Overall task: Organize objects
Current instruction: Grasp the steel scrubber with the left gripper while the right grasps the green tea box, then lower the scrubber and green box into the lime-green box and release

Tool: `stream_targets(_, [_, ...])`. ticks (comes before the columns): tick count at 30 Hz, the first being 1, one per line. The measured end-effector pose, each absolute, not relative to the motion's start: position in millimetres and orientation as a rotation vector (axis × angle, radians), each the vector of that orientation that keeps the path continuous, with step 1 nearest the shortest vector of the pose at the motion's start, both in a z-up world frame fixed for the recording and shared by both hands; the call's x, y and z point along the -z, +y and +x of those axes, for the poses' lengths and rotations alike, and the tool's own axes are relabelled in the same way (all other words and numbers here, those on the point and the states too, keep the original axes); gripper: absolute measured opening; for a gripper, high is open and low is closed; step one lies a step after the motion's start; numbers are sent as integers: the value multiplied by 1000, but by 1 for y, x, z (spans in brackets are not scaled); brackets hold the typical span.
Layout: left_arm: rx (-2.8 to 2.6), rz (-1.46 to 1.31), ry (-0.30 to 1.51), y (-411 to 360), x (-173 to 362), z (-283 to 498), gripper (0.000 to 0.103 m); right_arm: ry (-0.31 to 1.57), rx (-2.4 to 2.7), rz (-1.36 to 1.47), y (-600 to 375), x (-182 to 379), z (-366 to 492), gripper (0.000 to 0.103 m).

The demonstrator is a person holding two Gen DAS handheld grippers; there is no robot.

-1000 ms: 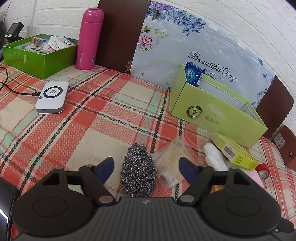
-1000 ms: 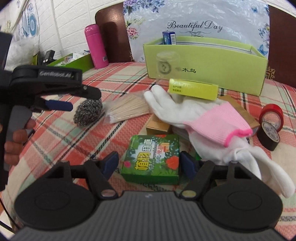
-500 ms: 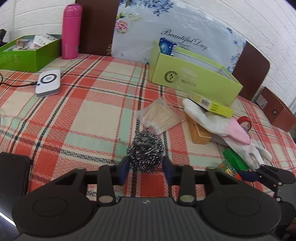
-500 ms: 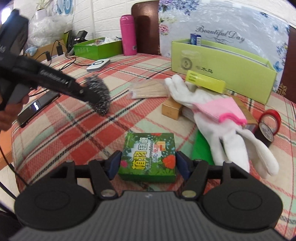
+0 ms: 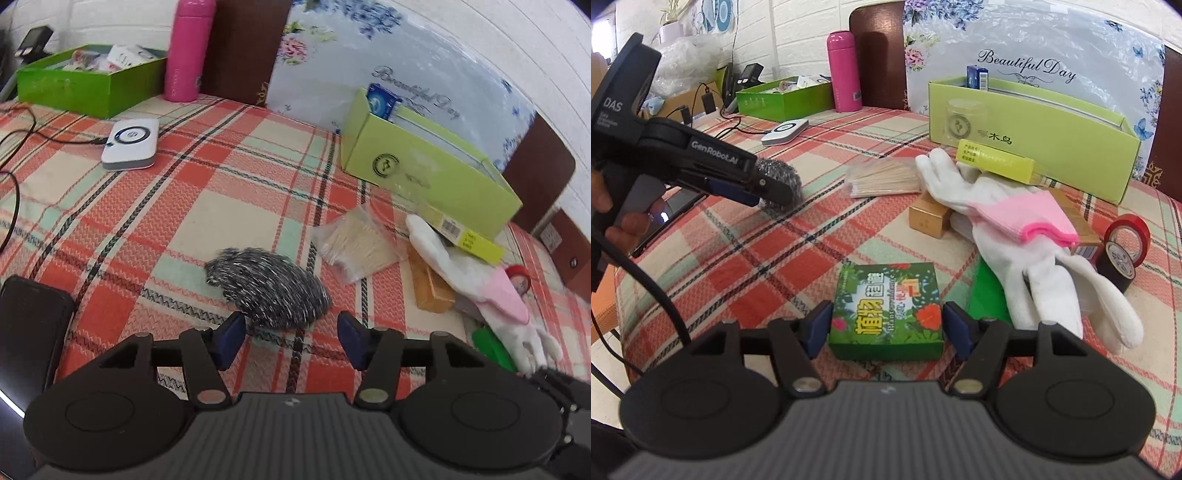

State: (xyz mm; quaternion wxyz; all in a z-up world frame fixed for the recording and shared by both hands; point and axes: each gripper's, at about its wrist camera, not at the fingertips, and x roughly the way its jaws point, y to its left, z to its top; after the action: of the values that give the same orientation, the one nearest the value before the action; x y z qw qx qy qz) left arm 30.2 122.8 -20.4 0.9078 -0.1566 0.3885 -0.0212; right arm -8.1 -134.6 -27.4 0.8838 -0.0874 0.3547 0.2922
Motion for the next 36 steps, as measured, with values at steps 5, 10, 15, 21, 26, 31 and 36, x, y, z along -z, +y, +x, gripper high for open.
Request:
stream_targets(5, [-43,-414,780,132,21,46,67,737,-610,-171,-134,27,-6,64])
stream_targets(10, [-84,-471,762,140,22,61,72,737,-613,-173,-131,29,-4,64])
stream_targets(15, [-62,-463,763,135,28,71,57,736,-618,-177,-129,29,-2,61])
stream_targets(21, [-13,-412,758,126,24,68,38,737,-624,-171,-130,27,0,60])
stream_targets(26, [53,-367,719,115,0,62,37,677,-634,-108,-139,4,2,60])
stream_targets(31, [159,-325,633,94,-38,64,37,590,-627,-57,-153,-26,10,60])
stream_targets(36, [267,-268,558,63,-72,80,37,496,-556,-59,-168,-52,30,60])
